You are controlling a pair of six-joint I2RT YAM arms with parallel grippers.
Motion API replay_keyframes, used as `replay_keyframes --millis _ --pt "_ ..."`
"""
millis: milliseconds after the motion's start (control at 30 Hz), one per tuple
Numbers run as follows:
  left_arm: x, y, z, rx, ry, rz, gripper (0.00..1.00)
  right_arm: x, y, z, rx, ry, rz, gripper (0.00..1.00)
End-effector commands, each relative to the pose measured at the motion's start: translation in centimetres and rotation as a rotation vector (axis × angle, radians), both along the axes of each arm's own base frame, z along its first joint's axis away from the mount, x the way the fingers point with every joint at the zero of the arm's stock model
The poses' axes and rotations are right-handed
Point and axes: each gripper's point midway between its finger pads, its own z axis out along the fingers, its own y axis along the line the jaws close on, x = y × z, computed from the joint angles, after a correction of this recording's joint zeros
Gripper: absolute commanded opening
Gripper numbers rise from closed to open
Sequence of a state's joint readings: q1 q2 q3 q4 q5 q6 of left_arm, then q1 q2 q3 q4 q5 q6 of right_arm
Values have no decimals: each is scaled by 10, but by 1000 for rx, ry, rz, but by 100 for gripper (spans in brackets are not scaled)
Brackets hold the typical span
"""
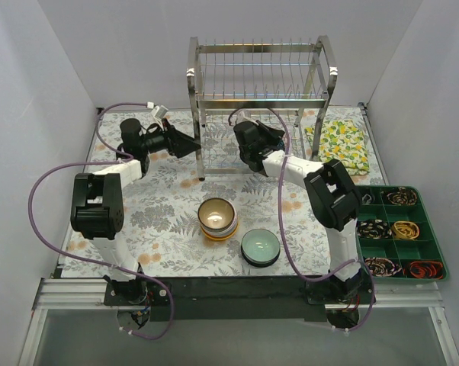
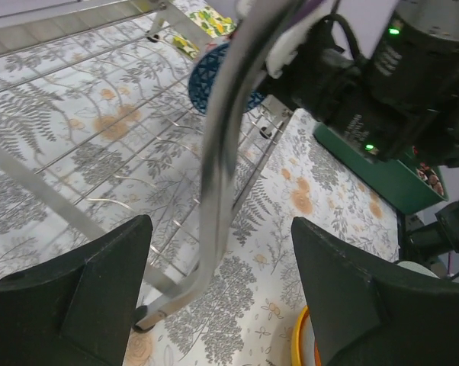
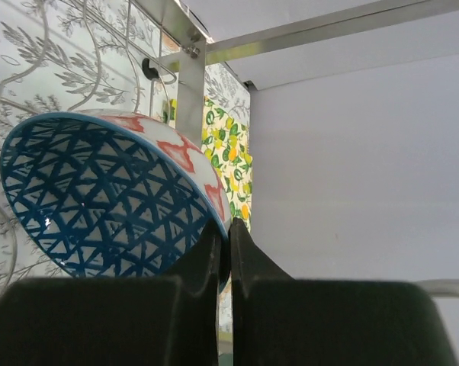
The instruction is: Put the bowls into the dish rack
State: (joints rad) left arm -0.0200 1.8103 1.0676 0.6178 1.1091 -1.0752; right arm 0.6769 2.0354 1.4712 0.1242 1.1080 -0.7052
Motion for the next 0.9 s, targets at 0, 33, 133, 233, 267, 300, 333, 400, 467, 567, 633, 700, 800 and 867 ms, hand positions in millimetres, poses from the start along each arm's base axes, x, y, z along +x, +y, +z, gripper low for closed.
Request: replay_keyframes --millis 0,33,133,233,267,300,333,400,467,567,633,700,800,867 --pt "-16 -18 7 -10 -44 -88 72 21 -16 39 36 -160 -101 1" --pt "-16 -20 3 -16 -27 -100 71 24 -18 38 31 -161 -109 1" --pt "-13 -26 1 -29 -20 -117 65 28 -24 41 51 -180 -130 1" --pt "-8 -29 2 -36 -12 -126 55 32 -28 43 60 -191 -145 1" --pt "-7 -29 -1 -43 3 -129 50 33 -30 44 55 -192 -145 1" --pt "-7 -30 0 -45 2 -130 42 35 -31 44 54 -196 -150 1" --pt "-7 -30 0 -47 6 -132 39 37 -33 45 55 -203 -156 1" --pt "-9 -30 -1 -48 10 -135 35 39 -36 45 47 -204 -164 1" --pt "-12 -30 -1 -48 15 -139 30 41 -40 46 49 -215 -173 1" --pt "-18 -32 -4 -48 28 -154 24 45 -43 48 46 -235 -185 1" --pt "-22 -33 -3 -48 26 -159 21 48 -47 52 44 -249 -191 1" --pt "-28 -37 -2 -47 27 -171 19 53 -52 58 54 -273 -206 1" --pt "-36 -42 -2 -47 35 -186 16 57 -57 59 54 -286 -216 1" --pt "-42 -46 -3 -45 38 -198 15 58 -58 57 41 -279 -216 1"
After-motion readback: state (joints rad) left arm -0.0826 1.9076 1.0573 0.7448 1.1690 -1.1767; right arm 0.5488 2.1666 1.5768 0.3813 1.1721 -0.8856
